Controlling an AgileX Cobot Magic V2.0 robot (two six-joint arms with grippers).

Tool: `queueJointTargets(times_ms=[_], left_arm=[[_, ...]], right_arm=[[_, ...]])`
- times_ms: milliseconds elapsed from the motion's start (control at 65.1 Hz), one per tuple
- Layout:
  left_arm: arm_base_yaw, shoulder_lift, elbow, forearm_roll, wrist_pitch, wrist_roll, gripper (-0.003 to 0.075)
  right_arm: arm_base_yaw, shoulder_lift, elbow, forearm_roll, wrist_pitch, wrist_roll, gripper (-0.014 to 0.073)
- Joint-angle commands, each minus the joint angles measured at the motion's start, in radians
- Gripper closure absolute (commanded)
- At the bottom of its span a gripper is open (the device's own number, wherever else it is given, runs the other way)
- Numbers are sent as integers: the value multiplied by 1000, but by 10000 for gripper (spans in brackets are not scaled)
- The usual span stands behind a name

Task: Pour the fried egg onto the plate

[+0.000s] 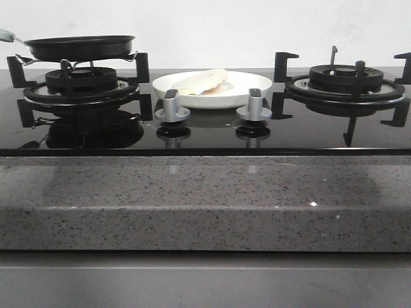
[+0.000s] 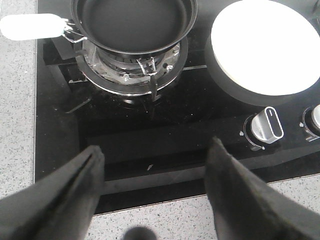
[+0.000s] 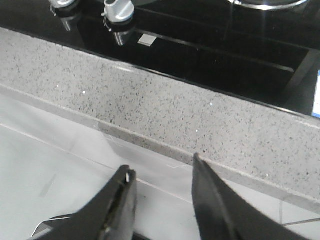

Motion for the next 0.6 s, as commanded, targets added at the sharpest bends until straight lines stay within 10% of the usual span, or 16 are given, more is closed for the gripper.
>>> queueJointTargets(times_ms=[0, 169, 445, 584], left_arm=[[-9, -21, -34, -12, -57, -10, 290], [-9, -21, -34, -12, -57, -10, 373], [-9, -21, -34, -12, -55, -10, 738], [-9, -21, -34, -12, -55, -10, 739]], right_arm=[[-5, 5, -25, -1, -53, -10, 284], [-5, 5, -25, -1, -53, -10, 314], [-5, 5, -25, -1, -71, -10, 624], [-5, 5, -25, -1, -71, -10, 662]])
